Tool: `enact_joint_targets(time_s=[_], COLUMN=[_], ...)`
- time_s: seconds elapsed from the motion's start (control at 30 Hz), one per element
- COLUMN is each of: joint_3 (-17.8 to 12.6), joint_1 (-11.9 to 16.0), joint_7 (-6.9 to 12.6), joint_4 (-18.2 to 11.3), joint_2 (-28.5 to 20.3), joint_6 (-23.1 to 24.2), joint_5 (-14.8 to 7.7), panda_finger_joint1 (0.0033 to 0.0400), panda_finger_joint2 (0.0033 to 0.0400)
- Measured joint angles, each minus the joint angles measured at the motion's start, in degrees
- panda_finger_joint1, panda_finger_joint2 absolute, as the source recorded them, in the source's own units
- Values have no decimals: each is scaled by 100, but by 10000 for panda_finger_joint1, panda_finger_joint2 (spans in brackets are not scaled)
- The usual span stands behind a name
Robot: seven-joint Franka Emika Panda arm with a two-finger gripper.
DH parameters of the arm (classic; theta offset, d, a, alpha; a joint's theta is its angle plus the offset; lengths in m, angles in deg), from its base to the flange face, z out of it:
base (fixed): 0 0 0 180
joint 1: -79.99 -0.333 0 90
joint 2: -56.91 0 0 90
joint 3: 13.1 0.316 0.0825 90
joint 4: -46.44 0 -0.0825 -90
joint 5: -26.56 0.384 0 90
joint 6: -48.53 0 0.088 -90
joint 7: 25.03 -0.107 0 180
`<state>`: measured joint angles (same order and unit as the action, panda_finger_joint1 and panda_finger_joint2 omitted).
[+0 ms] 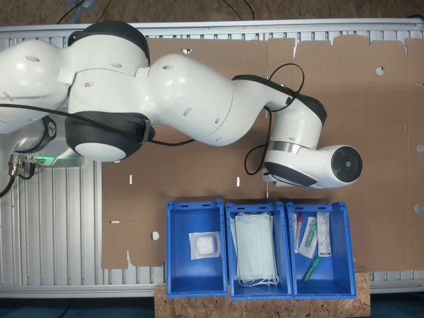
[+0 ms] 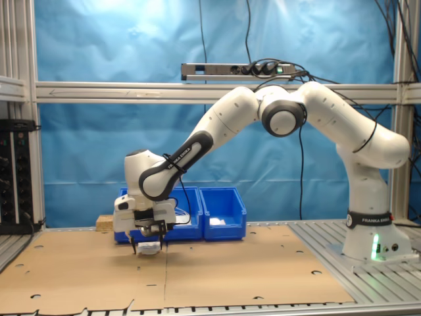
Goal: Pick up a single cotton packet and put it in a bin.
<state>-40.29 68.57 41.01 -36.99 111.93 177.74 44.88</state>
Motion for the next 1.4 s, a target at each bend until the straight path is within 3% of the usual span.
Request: enact_joint_targets(time_s=[0.53,0.57,0.73,0.77,0.9,0.93,1.2,1.23,1.4], joint_3=[0,0,0,0,0,0,0,0,0], joint_1=[0,0,0,0,0,0,0,0,0], joint_7=[0,0,0,0,0,0,0,0,0], joint_4=[0,0,0,0,0,0,0,0,0], joint_2=[0,0,0,0,0,0,0,0,0], joint_6=[0,0,0,0,0,0,0,0,0], joint_5=[0,0,0,0,0,0,0,0,0], panda_finger_joint1=[400,266,266,186,186,95,95,49,49], panda_finger_joint2=[400,266,266,186,186,95,95,49,49])
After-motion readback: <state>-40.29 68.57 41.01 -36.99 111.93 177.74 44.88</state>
